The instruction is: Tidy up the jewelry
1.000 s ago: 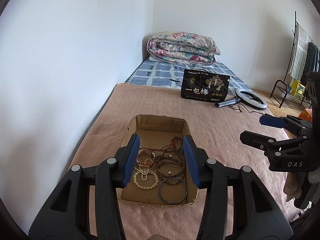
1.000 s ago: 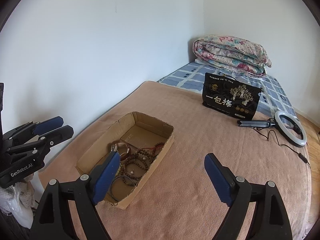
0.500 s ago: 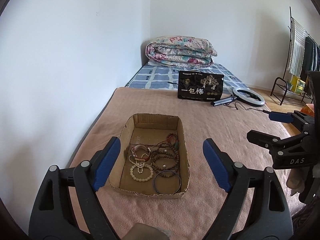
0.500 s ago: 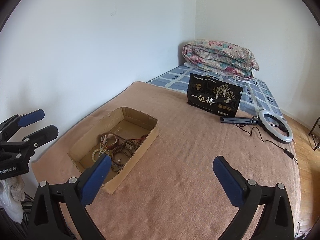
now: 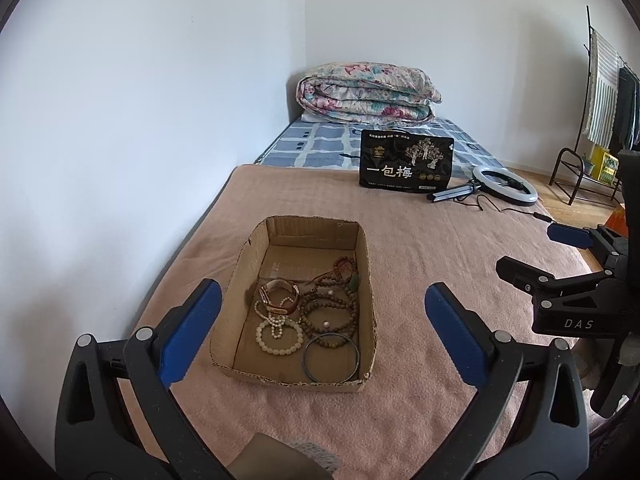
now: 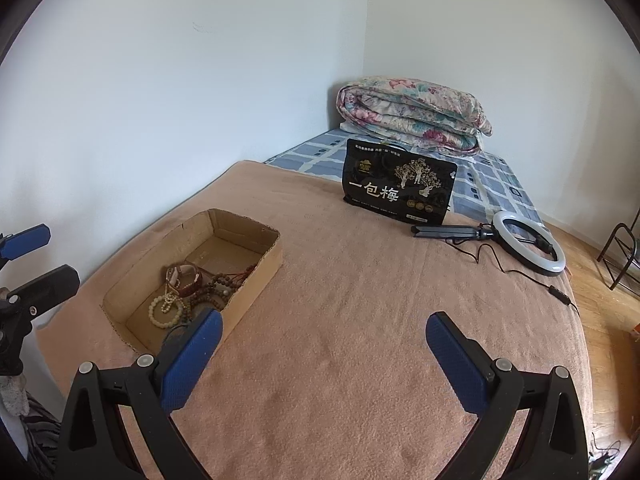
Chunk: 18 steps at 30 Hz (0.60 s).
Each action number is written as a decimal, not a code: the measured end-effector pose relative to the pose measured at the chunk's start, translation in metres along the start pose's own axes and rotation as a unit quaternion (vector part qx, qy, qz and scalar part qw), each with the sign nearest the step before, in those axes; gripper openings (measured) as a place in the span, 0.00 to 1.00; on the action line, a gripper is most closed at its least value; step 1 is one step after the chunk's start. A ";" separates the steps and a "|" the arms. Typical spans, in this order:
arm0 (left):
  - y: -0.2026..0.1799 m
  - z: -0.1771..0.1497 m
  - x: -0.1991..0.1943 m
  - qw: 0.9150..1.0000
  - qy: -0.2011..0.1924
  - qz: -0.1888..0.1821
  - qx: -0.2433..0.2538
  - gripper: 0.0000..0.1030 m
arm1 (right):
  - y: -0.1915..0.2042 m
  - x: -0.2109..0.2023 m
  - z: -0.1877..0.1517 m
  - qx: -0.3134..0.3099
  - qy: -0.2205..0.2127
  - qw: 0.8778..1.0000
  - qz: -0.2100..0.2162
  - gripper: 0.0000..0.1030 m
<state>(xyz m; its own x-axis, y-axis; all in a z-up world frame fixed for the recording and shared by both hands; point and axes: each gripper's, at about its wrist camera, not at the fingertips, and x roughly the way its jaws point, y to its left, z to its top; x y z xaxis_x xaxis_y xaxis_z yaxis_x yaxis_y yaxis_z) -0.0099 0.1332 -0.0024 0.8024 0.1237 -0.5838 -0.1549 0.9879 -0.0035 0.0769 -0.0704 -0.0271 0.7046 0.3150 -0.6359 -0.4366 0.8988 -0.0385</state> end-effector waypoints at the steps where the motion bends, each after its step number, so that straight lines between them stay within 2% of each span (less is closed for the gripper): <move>1: 0.000 0.000 0.001 1.000 0.001 0.002 0.000 1.00 | 0.000 0.001 -0.001 -0.001 0.000 1.000 -0.002 1.00; 18: -0.005 -0.005 0.009 1.000 0.011 0.008 0.010 1.00 | -0.005 0.007 0.000 0.012 0.008 1.000 0.008 1.00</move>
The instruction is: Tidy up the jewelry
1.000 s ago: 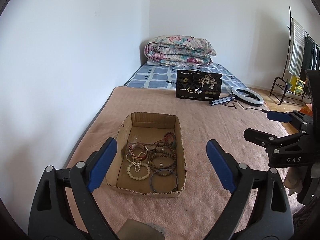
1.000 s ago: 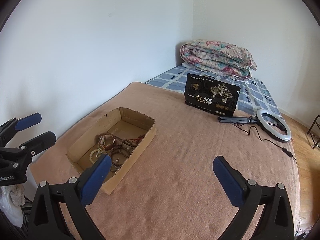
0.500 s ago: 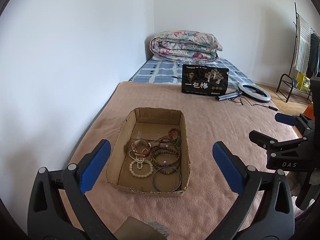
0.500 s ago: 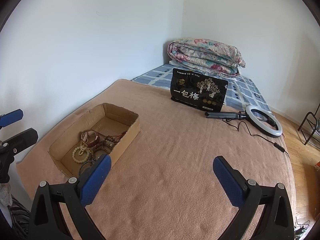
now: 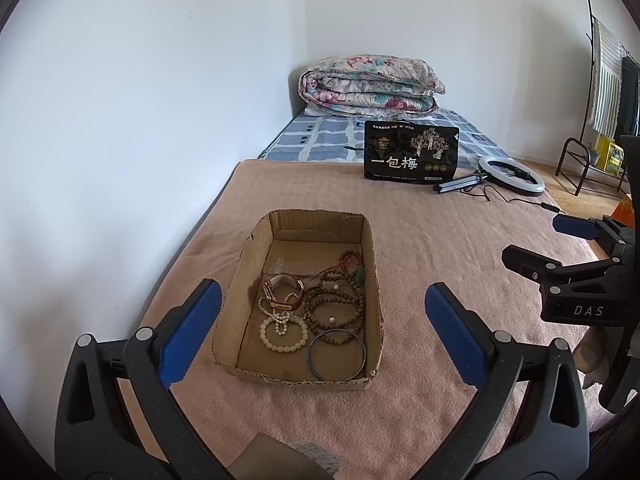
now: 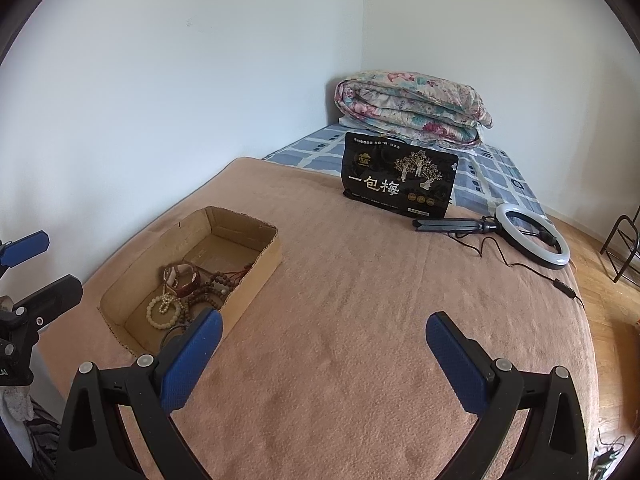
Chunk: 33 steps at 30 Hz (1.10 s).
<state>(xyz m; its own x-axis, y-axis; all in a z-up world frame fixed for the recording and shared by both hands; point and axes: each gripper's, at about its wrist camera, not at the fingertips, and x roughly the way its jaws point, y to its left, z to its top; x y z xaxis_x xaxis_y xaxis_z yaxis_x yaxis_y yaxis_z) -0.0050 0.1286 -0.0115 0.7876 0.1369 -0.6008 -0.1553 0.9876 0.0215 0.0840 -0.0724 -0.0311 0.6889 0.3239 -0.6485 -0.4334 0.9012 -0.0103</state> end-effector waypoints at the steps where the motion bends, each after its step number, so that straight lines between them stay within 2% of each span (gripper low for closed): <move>1: -0.001 0.000 0.000 1.000 0.000 -0.001 0.000 1.00 | 0.000 0.000 0.000 0.001 0.000 1.000 0.000 1.00; 33: 0.001 -0.003 0.002 1.000 0.004 0.002 -0.002 1.00 | -0.002 0.003 -0.003 0.004 0.006 1.000 0.000 1.00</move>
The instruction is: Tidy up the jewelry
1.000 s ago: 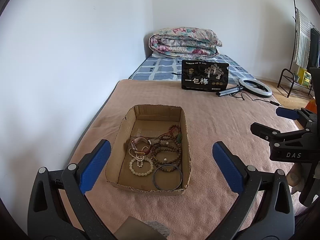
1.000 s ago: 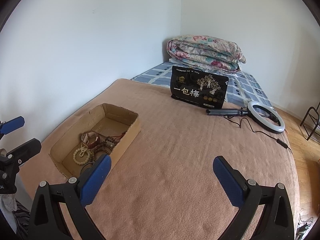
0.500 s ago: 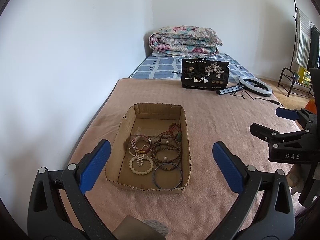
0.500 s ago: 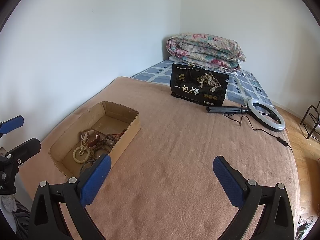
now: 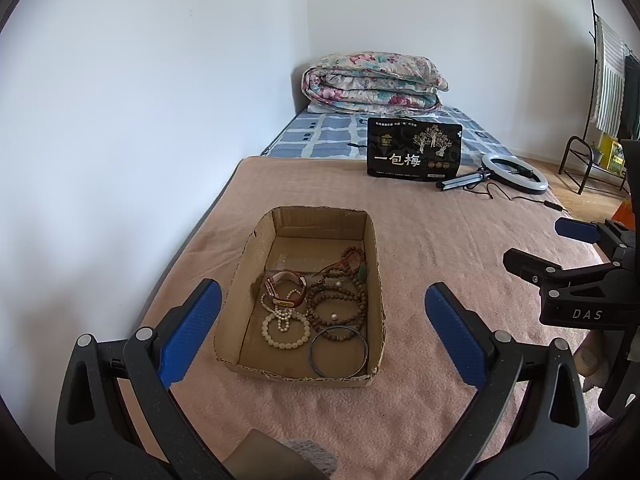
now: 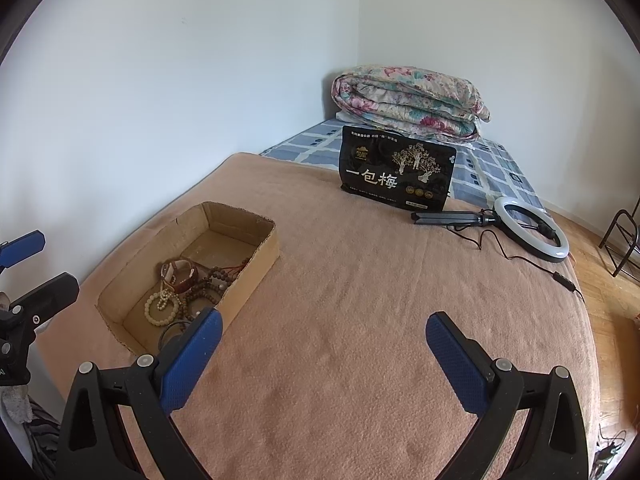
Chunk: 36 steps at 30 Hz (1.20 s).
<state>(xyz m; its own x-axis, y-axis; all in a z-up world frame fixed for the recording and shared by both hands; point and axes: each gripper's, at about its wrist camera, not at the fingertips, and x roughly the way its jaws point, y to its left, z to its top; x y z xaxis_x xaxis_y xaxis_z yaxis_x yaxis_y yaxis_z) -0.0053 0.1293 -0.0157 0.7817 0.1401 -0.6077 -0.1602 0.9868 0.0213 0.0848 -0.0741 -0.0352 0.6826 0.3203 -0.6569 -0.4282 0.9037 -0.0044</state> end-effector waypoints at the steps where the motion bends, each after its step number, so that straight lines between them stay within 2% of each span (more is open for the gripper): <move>1: 0.002 0.000 0.000 1.000 0.000 0.000 -0.001 1.00 | 0.000 0.000 0.000 0.000 0.000 1.000 0.000 1.00; 36: 0.009 0.001 0.000 1.000 -0.001 0.003 -0.001 1.00 | 0.002 0.005 -0.007 0.004 0.011 1.000 0.002 1.00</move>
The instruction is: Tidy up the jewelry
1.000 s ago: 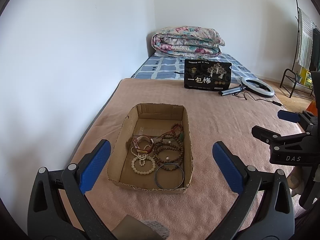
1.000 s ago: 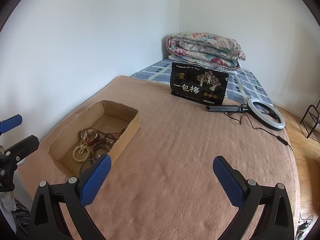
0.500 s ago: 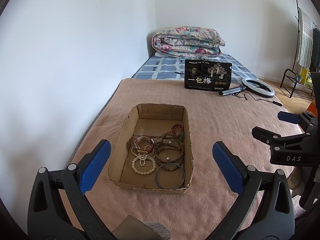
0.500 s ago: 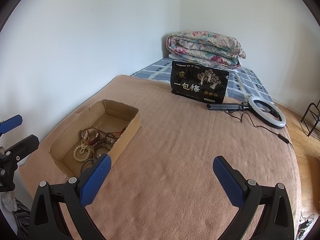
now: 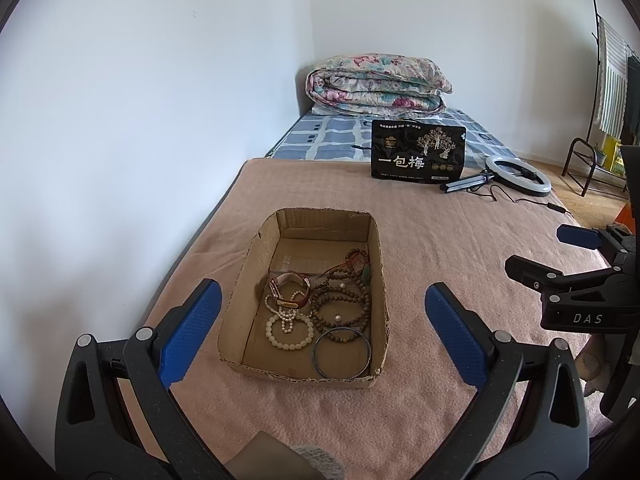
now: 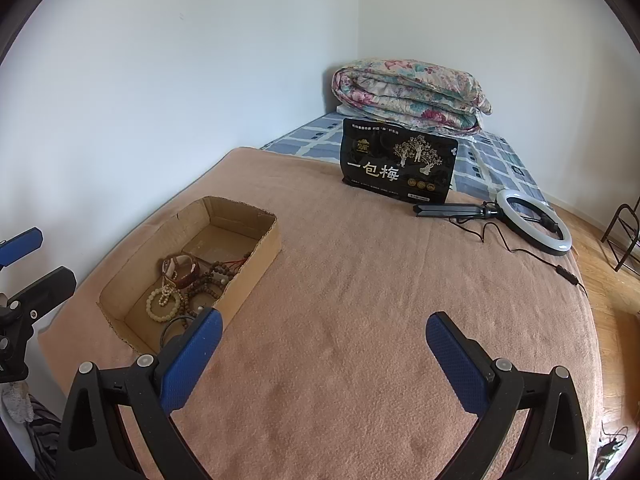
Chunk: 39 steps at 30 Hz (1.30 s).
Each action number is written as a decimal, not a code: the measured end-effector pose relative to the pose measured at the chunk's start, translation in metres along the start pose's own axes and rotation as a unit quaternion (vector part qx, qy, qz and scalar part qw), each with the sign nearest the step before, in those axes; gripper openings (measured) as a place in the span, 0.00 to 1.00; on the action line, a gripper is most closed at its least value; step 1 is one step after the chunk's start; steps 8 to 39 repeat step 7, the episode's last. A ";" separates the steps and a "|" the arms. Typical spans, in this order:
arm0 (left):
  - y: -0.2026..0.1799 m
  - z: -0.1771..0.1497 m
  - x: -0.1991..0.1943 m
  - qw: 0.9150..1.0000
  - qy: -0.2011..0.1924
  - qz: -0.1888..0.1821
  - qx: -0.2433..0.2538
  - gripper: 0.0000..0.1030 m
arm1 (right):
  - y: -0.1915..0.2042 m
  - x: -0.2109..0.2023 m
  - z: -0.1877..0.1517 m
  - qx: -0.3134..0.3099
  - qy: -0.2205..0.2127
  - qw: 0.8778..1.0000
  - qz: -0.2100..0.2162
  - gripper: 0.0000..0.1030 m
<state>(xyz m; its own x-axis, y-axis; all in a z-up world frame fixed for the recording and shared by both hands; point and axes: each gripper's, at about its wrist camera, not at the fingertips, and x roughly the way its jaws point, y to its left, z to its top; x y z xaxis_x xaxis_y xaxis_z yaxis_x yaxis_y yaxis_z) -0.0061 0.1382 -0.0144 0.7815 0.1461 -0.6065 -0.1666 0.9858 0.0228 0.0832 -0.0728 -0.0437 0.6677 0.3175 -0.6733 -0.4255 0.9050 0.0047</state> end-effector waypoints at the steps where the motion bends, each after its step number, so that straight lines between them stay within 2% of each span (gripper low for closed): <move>1: 0.000 0.000 0.000 1.000 0.000 0.000 0.000 1.00 | 0.000 0.000 0.000 0.000 0.000 1.000 0.000 1.00; 39: 0.008 0.003 0.001 1.000 0.000 -0.002 0.000 1.00 | -0.001 -0.001 0.001 0.001 0.001 1.000 0.000 1.00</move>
